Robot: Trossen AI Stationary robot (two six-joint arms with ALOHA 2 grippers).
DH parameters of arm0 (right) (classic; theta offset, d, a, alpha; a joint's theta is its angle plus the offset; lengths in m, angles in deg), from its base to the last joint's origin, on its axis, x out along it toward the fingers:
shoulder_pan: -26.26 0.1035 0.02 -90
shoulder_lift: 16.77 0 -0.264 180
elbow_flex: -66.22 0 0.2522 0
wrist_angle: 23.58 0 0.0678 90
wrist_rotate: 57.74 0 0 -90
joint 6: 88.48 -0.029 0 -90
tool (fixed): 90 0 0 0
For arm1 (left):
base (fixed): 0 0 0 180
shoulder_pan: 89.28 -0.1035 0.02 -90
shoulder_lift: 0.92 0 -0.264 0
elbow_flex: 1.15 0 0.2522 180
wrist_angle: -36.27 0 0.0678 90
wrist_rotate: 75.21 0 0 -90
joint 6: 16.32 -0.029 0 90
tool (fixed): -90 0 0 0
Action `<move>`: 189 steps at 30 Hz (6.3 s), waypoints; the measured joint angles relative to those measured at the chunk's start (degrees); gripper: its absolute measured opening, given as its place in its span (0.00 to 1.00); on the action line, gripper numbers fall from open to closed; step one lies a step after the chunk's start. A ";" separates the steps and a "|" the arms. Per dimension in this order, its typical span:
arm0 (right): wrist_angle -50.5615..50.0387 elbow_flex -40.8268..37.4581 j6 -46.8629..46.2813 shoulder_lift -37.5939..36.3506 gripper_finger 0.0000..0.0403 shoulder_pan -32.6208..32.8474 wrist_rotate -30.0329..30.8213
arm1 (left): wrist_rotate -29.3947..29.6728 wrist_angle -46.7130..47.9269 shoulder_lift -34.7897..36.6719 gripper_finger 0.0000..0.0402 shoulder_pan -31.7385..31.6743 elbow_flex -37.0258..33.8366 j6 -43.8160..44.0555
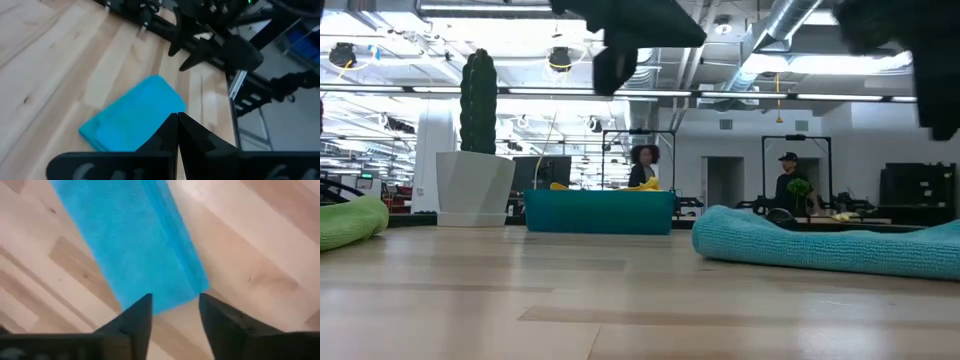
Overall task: Fold microfiber towels
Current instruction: Put the blue towel into the blue bin, then fold the green towel
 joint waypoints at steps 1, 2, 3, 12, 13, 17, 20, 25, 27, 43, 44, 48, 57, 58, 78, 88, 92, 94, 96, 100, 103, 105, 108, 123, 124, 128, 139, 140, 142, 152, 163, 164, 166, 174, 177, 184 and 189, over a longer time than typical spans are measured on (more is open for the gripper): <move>-1.23 0.00 -2.37 -0.30 0.52 0.67 0.39 | -0.85 -0.59 0.00 0.00 -0.72 0.00 0.01; -2.95 -0.02 -4.99 -0.48 0.55 1.24 0.24 | -1.56 -0.84 0.00 0.00 -1.39 0.00 0.16; -3.96 -0.02 -8.32 -0.48 0.58 1.71 -0.05 | -2.50 -0.92 0.00 0.00 -2.09 0.00 0.22; -2.18 -0.52 -24.76 5.32 0.63 7.26 2.31 | -11.22 -2.32 0.02 0.00 -5.92 0.00 0.44; -1.66 -0.57 -25.09 6.79 0.63 7.19 1.65 | -11.88 -2.47 0.02 0.00 -5.96 -0.02 0.46; 3.94 -0.59 -26.66 11.50 0.63 5.88 -0.32 | -12.82 -3.22 0.02 0.00 -5.94 -0.01 0.77; 7.25 -0.59 -27.32 14.72 0.63 4.67 -0.34 | -13.08 -2.71 0.02 0.00 -5.90 -0.02 1.09; 9.72 -0.57 -27.59 19.33 0.63 3.51 -3.67 | -14.47 -2.41 0.02 0.00 -5.85 -0.04 1.51; 10.21 -0.44 -27.53 20.41 0.63 3.44 -4.84 | -14.80 -2.33 0.02 0.00 -5.83 -0.04 1.66; 16.96 -3.15 -25.02 20.94 0.39 -3.73 -11.30 | -18.29 -0.24 0.02 0.00 -5.77 -0.04 1.01; 17.37 -3.17 -24.72 20.94 0.34 -3.97 -11.12 | -18.86 -0.25 0.02 0.00 -5.77 -0.04 1.04; 18.34 -3.17 -21.29 20.96 0.12 -6.06 -11.96 | -22.43 -0.22 0.02 0.00 -5.81 -0.04 1.86; 16.03 -0.38 3.13 20.01 0.06 -15.41 -7.59 | -33.99 2.01 7.52 0.00 -5.96 -0.04 5.62; 15.50 0.20 5.17 19.67 0.06 -16.60 -6.38 | -34.48 2.71 9.22 0.00 -6.07 -0.04 6.18; 0.58 27.63 41.59 13.91 0.06 -35.93 -8.06 | -1.73 21.78 39.34 0.00 -6.16 0.01 0.62; 3.46 42.72 55.63 15.33 0.06 -49.89 -12.52 | 5.45 25.00 41.22 0.00 -6.16 0.00 1.16; 5.90 47.36 58.87 20.22 0.06 -55.45 -18.34 | 7.83 27.09 41.17 0.00 -6.16 -0.02 1.72; 6.49 50.66 60.31 23.93 0.06 -57.40 -21.01 | 9.03 28.09 41.18 0.00 -6.16 -0.02 1.97; 7.12 54.85 61.46 28.13 0.06 -58.72 -23.77 | 9.88 28.17 41.13 0.00 -6.16 -0.02 1.99; 7.44 66.40 62.85 37.33 0.06 -60.60 -28.92 | 10.37 28.03 41.57 0.00 -6.17 -0.02 1.67; 8.60 74.39 63.07 43.55 0.06 -61.78 -32.89 | 11.78 27.86 41.70 0.00 -6.16 -0.02 1.68; 15.79 71.96 62.37 44.17 0.06 -62.34 -36.60 | 12.58 27.99 41.71 0.00 -6.16 -0.02 1.68; 16.64 70.90 62.53 44.94 0.06 -63.07 -38.05 | 12.80 27.87 41.92 0.00 -6.18 -0.02 1.86; -6.85 68.57 73.38 50.18 0.06 -65.81 -31.60 | 13.19 29.22 41.75 0.00 -6.18 -0.02 2.30; -7.74 68.57 73.37 49.98 0.07 -65.83 -29.72 | 13.19 29.22 41.75 0.00 -6.18 -0.02 1.98; -9.14 68.65 75.18 49.41 0.14 -65.99 -25.77 | 13.19 29.20 41.72 0.00 -6.18 -0.02 0.93; -13.68 68.70 77.85 48.98 0.39 -64.47 -25.53 | 14.15 29.24 41.72 0.00 -6.18 -0.02 -0.28; -14.09 68.70 77.85 48.98 0.42 -64.28 -24.75 | 14.18 29.24 41.72 0.00 -6.18 -0.02 -0.28; -15.27 68.70 77.88 48.97 0.46 -64.01 -21.19 | 14.15 29.44 41.72 0.00 -6.18 -0.02 -0.28; -18.84 74.09 77.88 48.37 0.54 -65.15 -15.34 | 13.54 32.84 41.72 0.00 -6.18 -0.02 1.66; -7.29 72.94 81.79 44.10 0.50 -61.17 -25.50 | 14.07 43.43 41.68 0.00 -2.56 -0.02 9.84; -6.90 72.97 82.21 44.47 0.49 -60.96 -24.65 | 14.99 43.43 41.68 0.00 -2.01 -0.02 10.21; -6.94 72.97 82.79 45.73 0.48 -60.68 -21.77 | 16.93 43.74 41.62 0.00 -0.87 -0.01 10.64; -8.78 72.87 85.37 50.90 0.42 -61.56 -12.54 | 19.40 52.15 38.23 0.00 2.32 0.00 15.84; -8.84 73.25 85.74 51.15 0.41 -61.96 -14.40 | 18.65 57.19 35.33 0.00 3.62 0.02 18.80; -14.09 73.94 85.22 38.66 0.41 -62.29 -18.56 | 7.91 63.10 25.92 0.00 13.60 -0.02 24.92; -21.46 73.85 83.70 28.13 0.40 -60.57 -18.36 | 3.52 63.50 17.35 0.00 28.04 -0.02 32.67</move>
